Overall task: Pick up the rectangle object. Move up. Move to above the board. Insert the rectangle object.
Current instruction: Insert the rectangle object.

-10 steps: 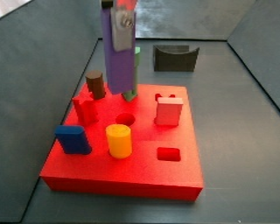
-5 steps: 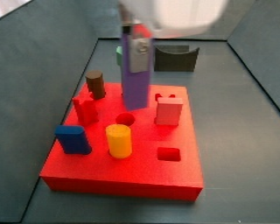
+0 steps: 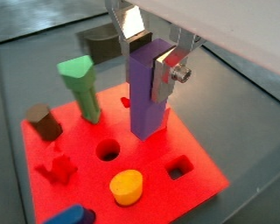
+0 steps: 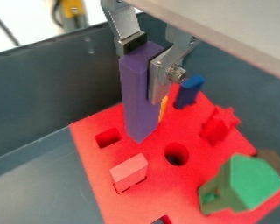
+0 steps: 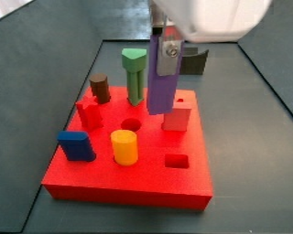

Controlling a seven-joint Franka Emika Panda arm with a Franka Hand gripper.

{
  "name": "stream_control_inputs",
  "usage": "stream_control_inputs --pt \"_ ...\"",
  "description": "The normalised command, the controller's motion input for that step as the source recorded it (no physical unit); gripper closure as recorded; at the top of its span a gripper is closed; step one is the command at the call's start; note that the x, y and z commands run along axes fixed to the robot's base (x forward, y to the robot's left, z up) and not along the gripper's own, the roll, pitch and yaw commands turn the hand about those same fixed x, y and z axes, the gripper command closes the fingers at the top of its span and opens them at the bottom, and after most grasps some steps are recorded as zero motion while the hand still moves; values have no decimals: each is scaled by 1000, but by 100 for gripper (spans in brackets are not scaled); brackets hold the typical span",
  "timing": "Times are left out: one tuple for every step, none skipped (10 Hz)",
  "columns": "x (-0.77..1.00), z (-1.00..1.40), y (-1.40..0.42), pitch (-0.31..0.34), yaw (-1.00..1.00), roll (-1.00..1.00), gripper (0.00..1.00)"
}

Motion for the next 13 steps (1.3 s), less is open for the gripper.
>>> stream_control_inputs --pt "-34 0 -23 379 -709 30 100" --pt "0 0 -180 317 -666 30 100" --pt "206 -134 -494 154 -449 44 100" --pt "614 -374 -706 9 -123 14 100" --pt "626 -454 -671 0 -106 0 100" --pt "700 -531 -491 -29 -149 -47 100" --pt "729 -463 -380 19 -134 104 100" --pt "374 -51 -114 39 -63 84 100" --pt "300 -123 0 6 -31 39 100" --pt "374 -103 -23 1 -60 24 100" --pt "697 -197 0 41 -80 59 100" --pt "454 -237 -14 39 0 86 100" --pt "140 -157 -46 20 0 74 100"
